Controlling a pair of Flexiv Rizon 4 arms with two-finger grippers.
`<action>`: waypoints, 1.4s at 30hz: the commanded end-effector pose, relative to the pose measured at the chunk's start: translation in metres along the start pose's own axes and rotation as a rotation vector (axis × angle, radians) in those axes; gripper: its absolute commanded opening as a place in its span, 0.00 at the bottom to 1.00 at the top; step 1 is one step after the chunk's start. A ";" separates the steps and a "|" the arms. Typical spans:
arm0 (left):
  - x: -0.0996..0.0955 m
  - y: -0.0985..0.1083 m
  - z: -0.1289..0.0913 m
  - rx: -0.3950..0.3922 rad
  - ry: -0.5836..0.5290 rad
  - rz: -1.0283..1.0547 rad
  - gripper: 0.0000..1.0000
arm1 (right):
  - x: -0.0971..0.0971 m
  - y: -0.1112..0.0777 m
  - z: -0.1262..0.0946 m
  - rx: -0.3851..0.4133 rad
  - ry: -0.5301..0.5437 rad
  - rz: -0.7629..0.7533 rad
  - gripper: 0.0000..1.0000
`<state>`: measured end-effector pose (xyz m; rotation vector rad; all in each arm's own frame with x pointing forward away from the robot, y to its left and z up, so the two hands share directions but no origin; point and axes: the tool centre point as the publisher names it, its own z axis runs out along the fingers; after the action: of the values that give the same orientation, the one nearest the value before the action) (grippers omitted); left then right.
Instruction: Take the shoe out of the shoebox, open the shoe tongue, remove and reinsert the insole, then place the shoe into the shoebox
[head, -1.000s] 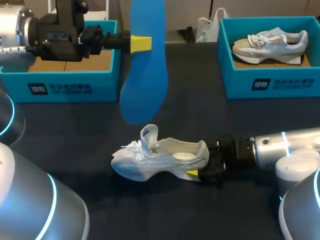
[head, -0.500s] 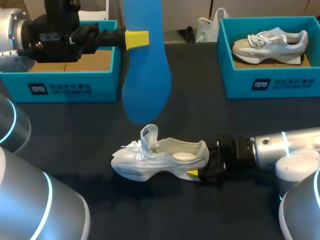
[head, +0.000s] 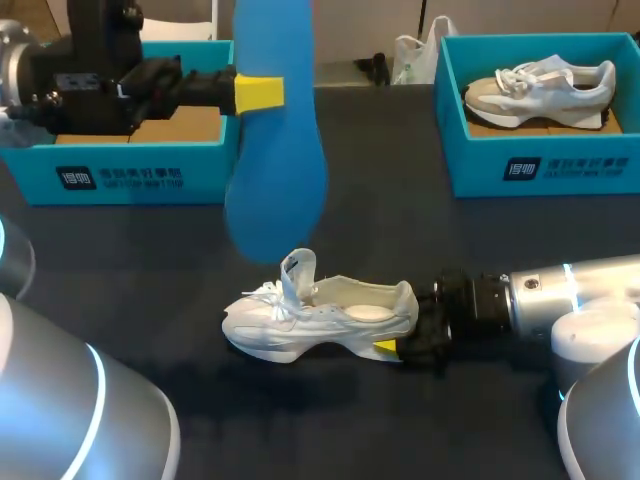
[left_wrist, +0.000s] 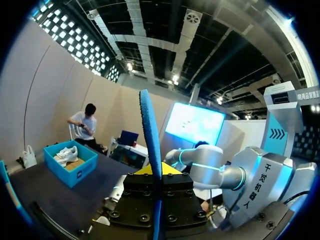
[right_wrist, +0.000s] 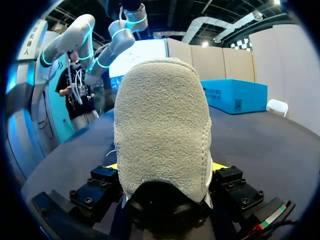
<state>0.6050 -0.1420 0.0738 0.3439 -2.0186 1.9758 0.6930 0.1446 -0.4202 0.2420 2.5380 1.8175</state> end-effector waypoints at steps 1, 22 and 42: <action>0.001 0.002 -0.003 -0.019 -0.017 -0.005 0.00 | 0.001 0.001 0.001 0.005 -0.002 0.000 0.00; 0.001 0.002 -0.003 -0.019 -0.017 -0.005 0.00 | 0.007 0.004 -0.021 0.101 -0.090 0.017 1.00; 0.001 0.002 -0.003 -0.019 -0.017 -0.005 0.00 | 0.012 0.050 -0.052 0.572 -0.078 0.035 1.00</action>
<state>0.6023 -0.1377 0.0719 0.3643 -2.0407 1.9617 0.6820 0.1119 -0.3679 0.3388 2.7439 1.3950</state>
